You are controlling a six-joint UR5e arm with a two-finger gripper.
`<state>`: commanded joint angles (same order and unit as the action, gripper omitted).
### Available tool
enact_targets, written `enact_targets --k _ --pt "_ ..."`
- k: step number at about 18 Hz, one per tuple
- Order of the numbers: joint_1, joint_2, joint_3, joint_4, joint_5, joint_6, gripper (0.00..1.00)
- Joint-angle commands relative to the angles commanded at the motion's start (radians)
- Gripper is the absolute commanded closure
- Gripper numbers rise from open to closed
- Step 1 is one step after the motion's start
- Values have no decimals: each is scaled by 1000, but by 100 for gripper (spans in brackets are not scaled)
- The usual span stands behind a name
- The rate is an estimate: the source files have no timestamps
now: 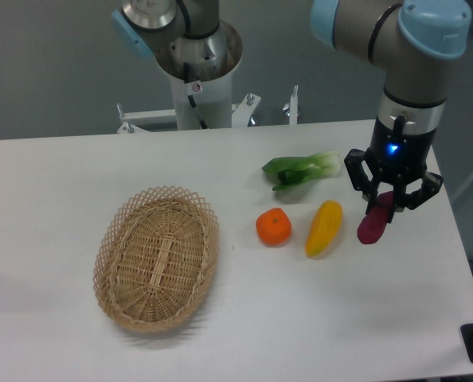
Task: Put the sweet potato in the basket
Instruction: 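Lift the purple sweet potato with the gripper off the table, then carry the sweet potato over the wicker basket and lower it inside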
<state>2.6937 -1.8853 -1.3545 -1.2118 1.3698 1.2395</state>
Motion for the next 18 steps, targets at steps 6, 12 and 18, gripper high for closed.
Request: enact_targets --k 6,12,18 --pt "-11 63 -75 -6 2 -5 71" --pt "-106 94 -127 5 2 -174 71" --pt "-265 74 -184 58 5 -451 71"
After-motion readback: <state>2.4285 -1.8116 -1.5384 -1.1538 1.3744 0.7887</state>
